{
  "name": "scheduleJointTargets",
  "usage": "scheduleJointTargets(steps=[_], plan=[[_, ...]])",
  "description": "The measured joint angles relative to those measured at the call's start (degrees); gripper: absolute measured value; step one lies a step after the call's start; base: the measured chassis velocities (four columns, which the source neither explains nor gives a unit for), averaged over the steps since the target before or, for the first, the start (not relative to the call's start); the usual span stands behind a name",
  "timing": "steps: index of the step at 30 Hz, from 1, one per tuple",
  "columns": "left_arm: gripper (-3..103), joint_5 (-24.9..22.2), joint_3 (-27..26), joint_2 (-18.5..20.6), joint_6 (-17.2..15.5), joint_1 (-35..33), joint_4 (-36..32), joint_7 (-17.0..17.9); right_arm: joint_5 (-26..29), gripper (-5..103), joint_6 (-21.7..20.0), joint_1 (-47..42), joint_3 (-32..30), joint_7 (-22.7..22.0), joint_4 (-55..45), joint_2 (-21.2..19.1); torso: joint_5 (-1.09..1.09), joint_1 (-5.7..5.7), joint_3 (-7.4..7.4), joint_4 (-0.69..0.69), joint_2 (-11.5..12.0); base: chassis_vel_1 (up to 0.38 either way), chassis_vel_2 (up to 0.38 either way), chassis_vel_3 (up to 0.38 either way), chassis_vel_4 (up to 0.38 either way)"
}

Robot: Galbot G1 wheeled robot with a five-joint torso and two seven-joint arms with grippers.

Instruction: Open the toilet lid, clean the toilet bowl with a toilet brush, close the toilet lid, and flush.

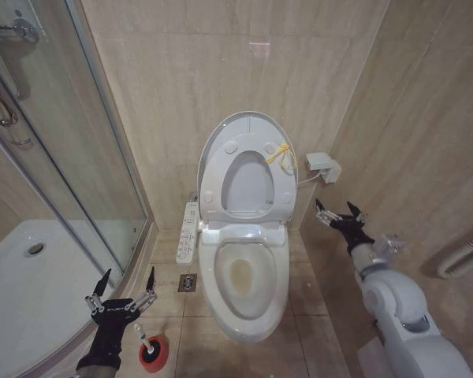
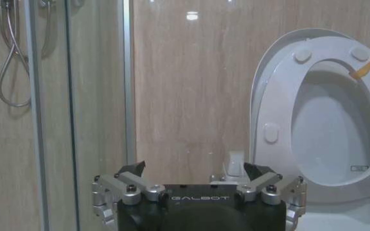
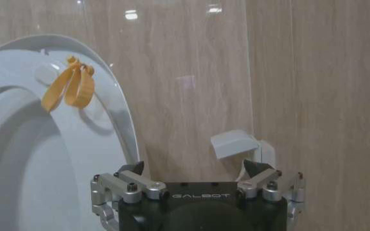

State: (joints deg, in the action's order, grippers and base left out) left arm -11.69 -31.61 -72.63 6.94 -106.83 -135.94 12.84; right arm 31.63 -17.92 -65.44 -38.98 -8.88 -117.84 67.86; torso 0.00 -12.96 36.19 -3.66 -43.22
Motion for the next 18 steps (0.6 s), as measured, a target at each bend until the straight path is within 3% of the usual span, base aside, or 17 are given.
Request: scheduleJointTargets(steps=[14,18], plan=[[100,0.0,0.0,0.0,0.0,0.0,0.0,0.0,-2.37,100,4.45,12.32,5.0,-0.92,11.28,1.17,0.0,0.01,0.0,-0.01,0.0,0.0,0.0,0.0,0.0],[100,0.0,-0.01,0.0,0.0,0.01,0.0,0.01,-4.27,100,8.96,19.08,7.06,-0.3,18.99,1.75,0.01,0.0,0.0,0.0,0.0,0.0,0.0,0.0,0.0]])
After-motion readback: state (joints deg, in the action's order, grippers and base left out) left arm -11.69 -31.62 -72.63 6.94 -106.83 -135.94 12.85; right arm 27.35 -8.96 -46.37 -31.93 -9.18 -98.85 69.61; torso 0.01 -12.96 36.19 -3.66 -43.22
